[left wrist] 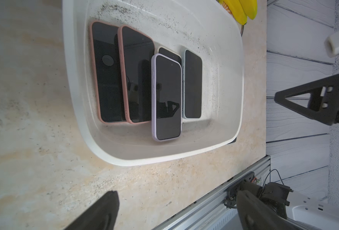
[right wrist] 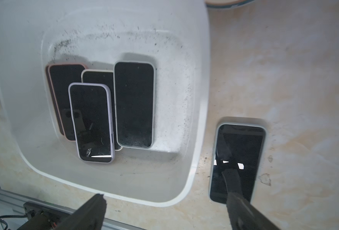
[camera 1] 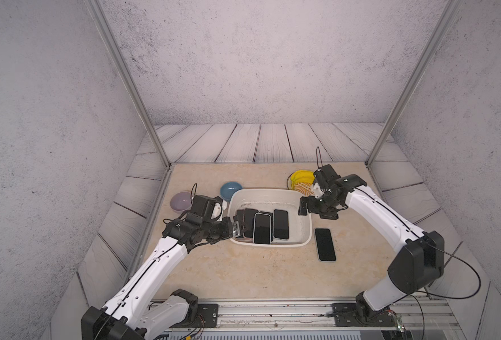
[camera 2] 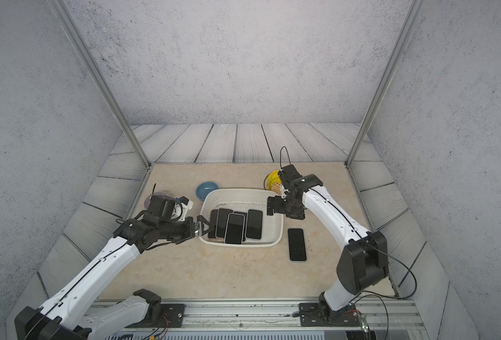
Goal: Take the phone out of the storage box
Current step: Pick up the phone from the storage box.
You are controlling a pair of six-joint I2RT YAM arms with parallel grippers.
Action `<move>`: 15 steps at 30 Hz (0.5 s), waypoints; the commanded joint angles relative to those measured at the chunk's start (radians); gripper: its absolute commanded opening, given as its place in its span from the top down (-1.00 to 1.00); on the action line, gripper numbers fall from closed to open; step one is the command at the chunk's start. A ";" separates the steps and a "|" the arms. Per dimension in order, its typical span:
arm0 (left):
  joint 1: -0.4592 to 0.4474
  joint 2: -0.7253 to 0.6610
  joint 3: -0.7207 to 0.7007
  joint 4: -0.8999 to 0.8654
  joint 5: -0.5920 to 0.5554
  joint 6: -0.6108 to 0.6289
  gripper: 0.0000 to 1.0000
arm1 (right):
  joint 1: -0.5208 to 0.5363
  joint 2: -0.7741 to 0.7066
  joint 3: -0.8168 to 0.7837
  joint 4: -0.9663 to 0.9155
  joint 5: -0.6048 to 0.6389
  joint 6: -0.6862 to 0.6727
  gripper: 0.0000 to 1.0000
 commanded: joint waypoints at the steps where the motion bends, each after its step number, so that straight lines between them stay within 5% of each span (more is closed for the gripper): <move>1: -0.005 -0.026 0.025 -0.049 -0.018 0.032 -0.97 | 0.033 0.065 0.038 0.001 -0.050 0.013 -0.99; 15: -0.005 -0.047 0.055 -0.150 -0.049 0.076 -0.97 | 0.094 0.334 0.133 0.074 -0.096 0.001 -0.99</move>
